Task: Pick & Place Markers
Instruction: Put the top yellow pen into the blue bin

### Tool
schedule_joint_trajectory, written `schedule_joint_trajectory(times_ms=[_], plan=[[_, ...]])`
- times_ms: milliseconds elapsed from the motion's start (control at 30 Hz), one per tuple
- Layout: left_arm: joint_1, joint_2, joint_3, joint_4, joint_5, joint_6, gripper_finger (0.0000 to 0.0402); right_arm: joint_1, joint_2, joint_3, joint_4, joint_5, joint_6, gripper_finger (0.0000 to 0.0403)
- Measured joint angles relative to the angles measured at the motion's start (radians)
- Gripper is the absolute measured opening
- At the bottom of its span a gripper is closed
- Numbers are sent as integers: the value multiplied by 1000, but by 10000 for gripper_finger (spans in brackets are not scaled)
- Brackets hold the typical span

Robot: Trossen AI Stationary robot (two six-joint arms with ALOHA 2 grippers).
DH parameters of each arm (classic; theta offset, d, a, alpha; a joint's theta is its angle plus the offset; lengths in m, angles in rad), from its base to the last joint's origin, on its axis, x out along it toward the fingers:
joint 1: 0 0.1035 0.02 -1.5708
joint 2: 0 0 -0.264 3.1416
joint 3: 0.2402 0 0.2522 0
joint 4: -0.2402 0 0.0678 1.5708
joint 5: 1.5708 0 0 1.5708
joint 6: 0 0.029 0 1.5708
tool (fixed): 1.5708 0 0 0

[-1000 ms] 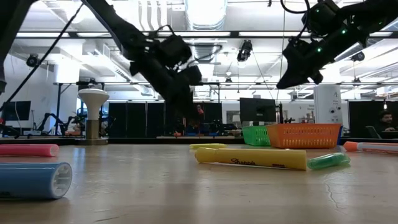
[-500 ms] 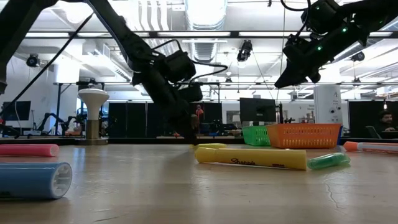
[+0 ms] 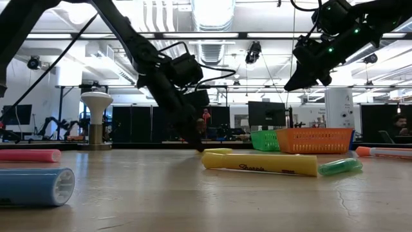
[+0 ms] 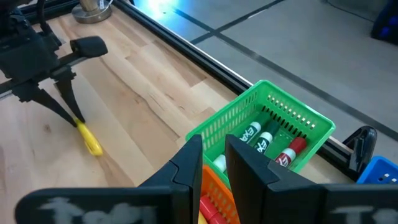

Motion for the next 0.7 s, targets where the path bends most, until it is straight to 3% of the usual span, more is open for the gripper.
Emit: schedule_joint_trajectory(times_ms=[300,700], plan=[[1,-2,-4,-64,10,-39,4,0,0,0,-1,0,0,63],[1,1,-8,-111,49,-74,43,0,0,0,-2,-1,0,63]])
